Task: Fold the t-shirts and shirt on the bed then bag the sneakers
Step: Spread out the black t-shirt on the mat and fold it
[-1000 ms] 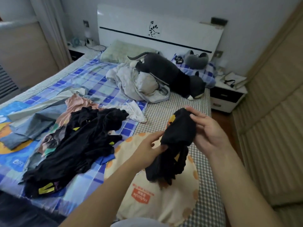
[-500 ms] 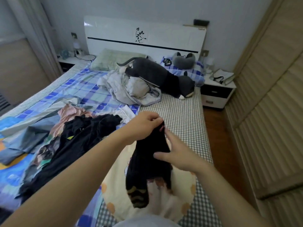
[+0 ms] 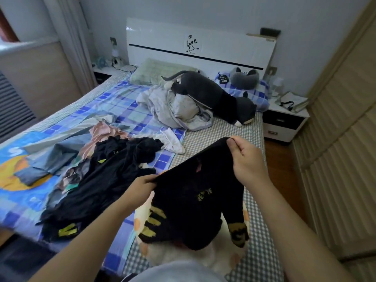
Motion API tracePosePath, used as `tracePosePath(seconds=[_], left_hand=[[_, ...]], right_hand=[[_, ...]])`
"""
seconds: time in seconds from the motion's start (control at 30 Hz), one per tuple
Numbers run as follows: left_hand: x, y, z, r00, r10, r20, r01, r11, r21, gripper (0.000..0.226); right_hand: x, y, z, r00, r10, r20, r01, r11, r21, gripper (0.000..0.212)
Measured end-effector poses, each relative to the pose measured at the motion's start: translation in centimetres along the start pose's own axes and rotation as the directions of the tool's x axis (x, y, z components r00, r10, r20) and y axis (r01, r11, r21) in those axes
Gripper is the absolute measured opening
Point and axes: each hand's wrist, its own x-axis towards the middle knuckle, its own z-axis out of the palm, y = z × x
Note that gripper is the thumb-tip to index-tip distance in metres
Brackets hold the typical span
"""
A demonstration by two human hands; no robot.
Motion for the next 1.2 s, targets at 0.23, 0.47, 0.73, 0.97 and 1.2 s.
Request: tracePosePath(seconds=[0.23, 0.47, 0.73, 0.97, 1.2], left_hand=[[0.3, 6.0, -3.7, 0.97, 0.236, -0.048, -0.227, 0.962, 0.152, 0.026], [-2.1, 21.1, -12.9, 0.858, 0.422, 0.292, -0.423, 0.904, -0.06, 0.033], [1.3, 19.7, -14.8, 0.856, 0.392, -0.335, -0.084, 0.747, 0.66, 0.034], [-2.5, 20.9, -13.6, 0.807, 0.52, -0.28, -0.487, 0.854, 0.182, 0.043], [-2.0, 5.8, -10.6, 0.984, -0.132, 0.119, -0.051, 0.433, 0.9, 0.02]], right_hand=[[3.5, 2.5, -1.9, 0.97, 0.172, -0.173, -0.181, 0.982, -0.043, 0.027], [11.8, -5.4, -10.0, 0.952, -0.056, -0.301, 0.091, 0.991, 0.103, 0.025], [9.6, -0.6, -6.5, 0.957, -0.042, 0.286, 0.099, 0.977, -0.187, 0.029], [10.8, -1.1, -5.6, 0.918, 0.003, -0.397, -0.094, 0.973, -0.209, 0.015], [6.4, 3.4, -2.8, 0.85, 0.423, 0.314, -0.328, 0.891, -0.314, 0.035]])
